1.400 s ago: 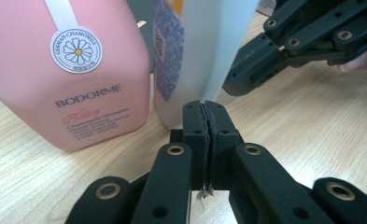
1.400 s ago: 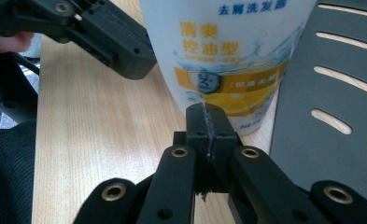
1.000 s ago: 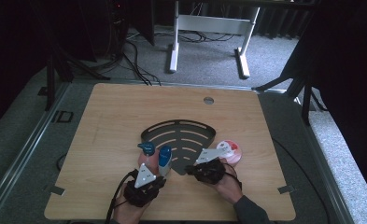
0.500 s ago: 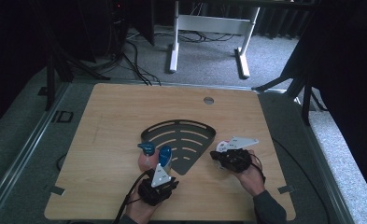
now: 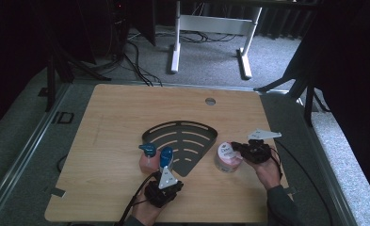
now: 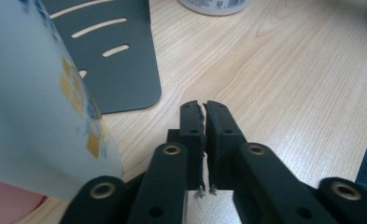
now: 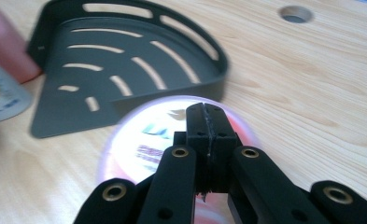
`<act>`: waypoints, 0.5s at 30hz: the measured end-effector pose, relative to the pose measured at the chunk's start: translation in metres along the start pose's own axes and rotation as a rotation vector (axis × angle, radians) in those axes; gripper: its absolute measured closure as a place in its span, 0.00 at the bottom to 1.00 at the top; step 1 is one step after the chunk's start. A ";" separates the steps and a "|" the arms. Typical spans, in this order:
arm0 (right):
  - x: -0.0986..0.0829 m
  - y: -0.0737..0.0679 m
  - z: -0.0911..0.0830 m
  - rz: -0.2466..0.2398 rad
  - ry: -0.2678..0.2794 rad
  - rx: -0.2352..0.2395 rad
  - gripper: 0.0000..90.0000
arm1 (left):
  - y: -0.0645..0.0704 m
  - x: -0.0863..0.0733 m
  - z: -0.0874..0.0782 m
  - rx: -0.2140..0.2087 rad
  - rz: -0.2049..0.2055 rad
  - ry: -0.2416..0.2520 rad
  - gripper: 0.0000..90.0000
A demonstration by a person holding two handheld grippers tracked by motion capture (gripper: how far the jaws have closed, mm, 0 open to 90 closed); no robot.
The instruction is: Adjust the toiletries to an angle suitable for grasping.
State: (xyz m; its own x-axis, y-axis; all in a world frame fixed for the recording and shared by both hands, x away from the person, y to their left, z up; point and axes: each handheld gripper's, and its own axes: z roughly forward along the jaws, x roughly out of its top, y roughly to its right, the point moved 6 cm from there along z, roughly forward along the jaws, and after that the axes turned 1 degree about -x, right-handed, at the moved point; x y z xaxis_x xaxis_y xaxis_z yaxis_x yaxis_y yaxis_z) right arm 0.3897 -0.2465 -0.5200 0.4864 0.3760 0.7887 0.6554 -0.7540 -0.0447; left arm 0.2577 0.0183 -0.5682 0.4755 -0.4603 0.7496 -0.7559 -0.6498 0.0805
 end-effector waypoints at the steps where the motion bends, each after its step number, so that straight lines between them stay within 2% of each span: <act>1: -0.001 0.004 -0.001 0.009 -0.001 -0.008 1.00 | 0.000 0.000 0.001 0.000 0.001 -0.002 0.99; 6: -0.009 0.022 0.000 0.053 -0.020 -0.050 1.00 | 0.002 -0.001 0.005 0.003 0.016 -0.020 1.00; 8: -0.010 0.025 0.001 0.078 -0.010 -0.023 1.00 | 0.003 0.000 0.007 0.000 0.014 -0.022 1.00; 11: -0.008 0.027 0.000 0.064 -0.012 -0.060 1.00 | 0.004 0.000 0.010 -0.003 0.017 -0.027 1.00; 13: -0.008 0.031 0.001 0.081 -0.015 -0.062 1.00 | 0.005 0.000 0.011 -0.005 0.020 -0.032 1.00; 15: -0.009 0.033 0.002 0.078 -0.026 -0.073 1.00 | 0.005 0.000 0.012 -0.004 0.019 -0.032 1.00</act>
State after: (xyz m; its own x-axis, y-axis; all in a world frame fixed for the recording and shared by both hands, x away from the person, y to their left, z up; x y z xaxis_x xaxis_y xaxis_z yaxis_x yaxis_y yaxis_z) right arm 0.4078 -0.2734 -0.5295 0.5499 0.3280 0.7681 0.5714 -0.8185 -0.0595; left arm 0.2592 0.0079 -0.5755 0.4749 -0.4918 0.7298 -0.7670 -0.6379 0.0692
